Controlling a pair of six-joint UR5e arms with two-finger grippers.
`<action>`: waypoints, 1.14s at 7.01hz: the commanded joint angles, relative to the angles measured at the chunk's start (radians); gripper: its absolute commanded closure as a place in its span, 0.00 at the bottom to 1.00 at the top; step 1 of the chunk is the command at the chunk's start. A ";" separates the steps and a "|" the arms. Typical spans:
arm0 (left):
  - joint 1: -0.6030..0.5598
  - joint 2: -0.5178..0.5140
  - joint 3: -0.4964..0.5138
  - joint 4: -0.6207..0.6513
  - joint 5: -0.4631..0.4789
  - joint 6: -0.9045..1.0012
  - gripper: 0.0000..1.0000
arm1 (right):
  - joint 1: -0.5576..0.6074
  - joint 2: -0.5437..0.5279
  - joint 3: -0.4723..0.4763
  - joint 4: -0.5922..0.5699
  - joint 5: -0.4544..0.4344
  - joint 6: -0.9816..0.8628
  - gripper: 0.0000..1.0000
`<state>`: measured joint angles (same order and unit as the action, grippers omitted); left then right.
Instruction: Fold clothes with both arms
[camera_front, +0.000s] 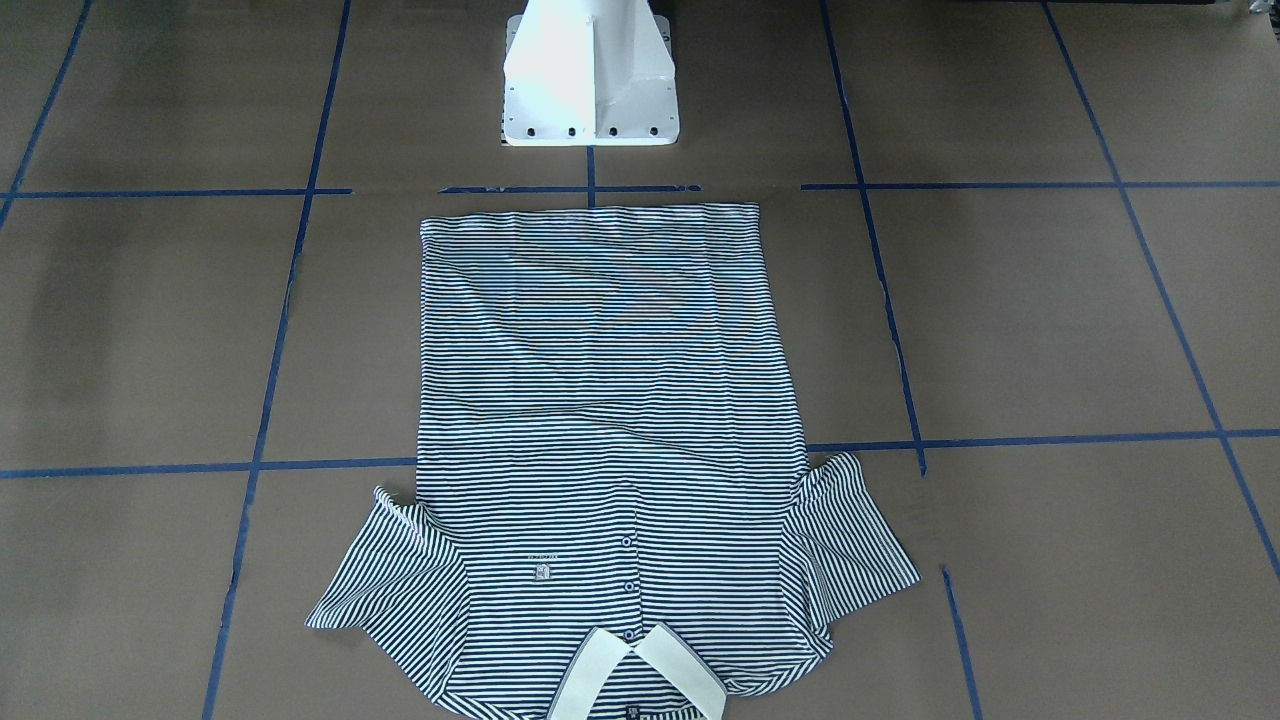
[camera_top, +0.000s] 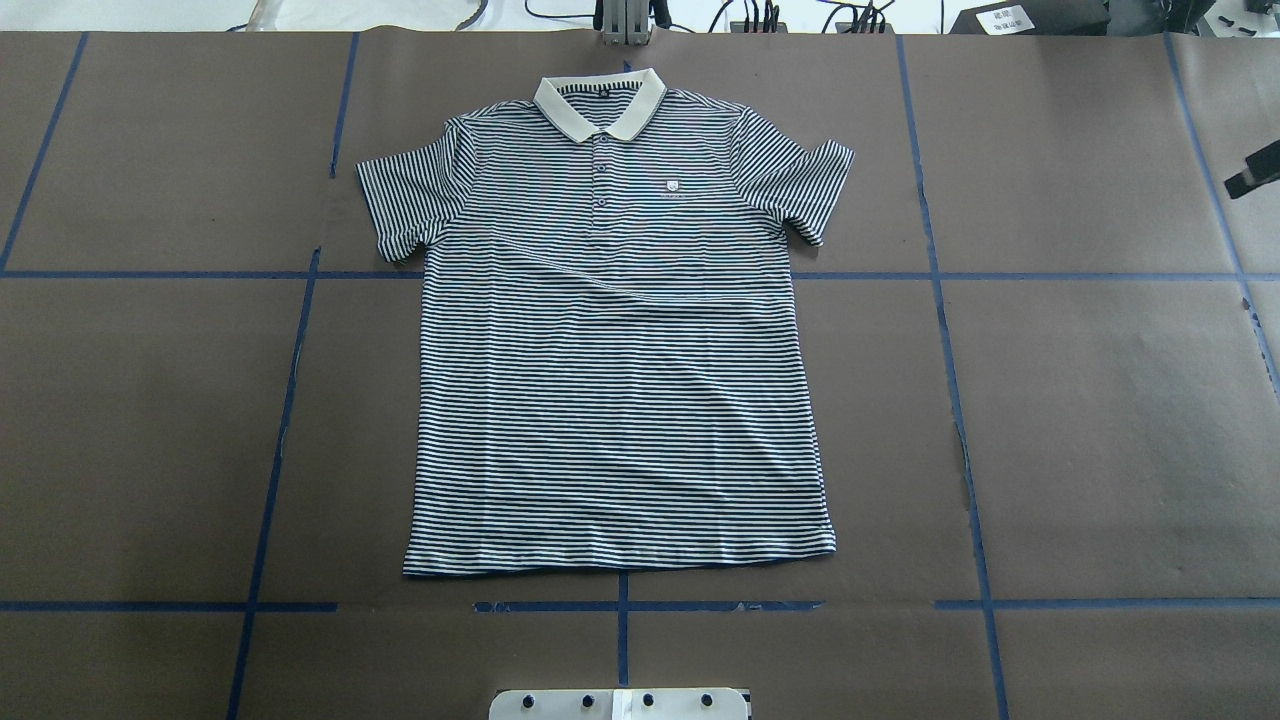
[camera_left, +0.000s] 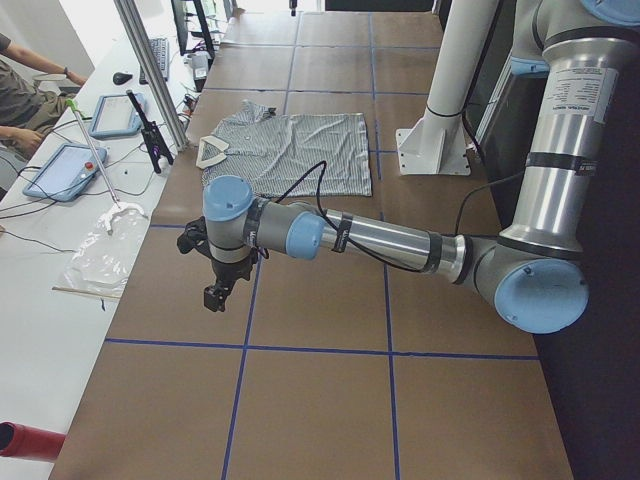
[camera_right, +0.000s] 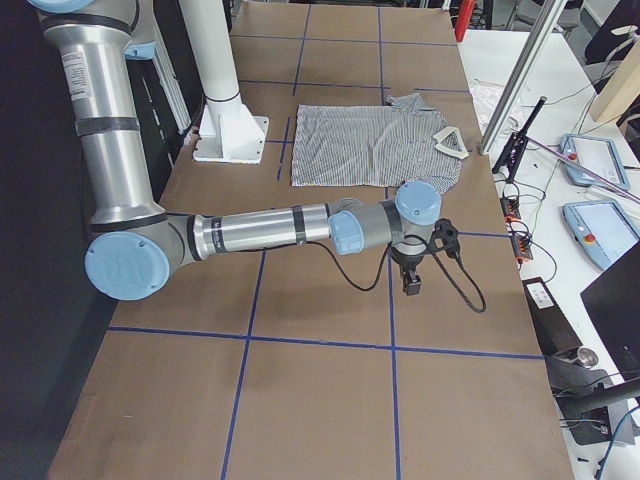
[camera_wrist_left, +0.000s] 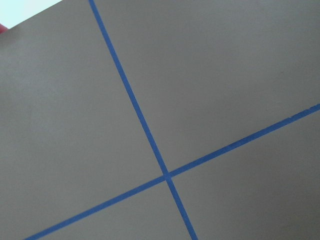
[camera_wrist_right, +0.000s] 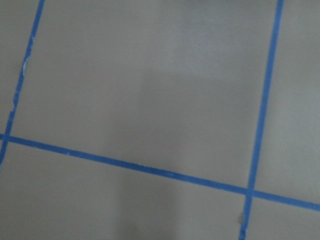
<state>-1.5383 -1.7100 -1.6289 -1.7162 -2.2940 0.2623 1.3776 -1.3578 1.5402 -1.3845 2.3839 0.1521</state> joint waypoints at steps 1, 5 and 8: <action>0.007 -0.025 0.007 -0.060 -0.001 -0.015 0.00 | -0.101 0.133 -0.145 0.201 -0.011 0.288 0.00; 0.046 -0.048 0.006 -0.063 0.002 -0.135 0.00 | -0.391 0.431 -0.429 0.513 -0.321 0.685 0.01; 0.046 -0.060 0.011 -0.069 0.001 -0.143 0.00 | -0.462 0.552 -0.675 0.683 -0.429 0.689 0.01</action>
<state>-1.4927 -1.7654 -1.6204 -1.7848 -2.2931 0.1212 0.9446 -0.8438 0.9284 -0.7266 2.0022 0.8391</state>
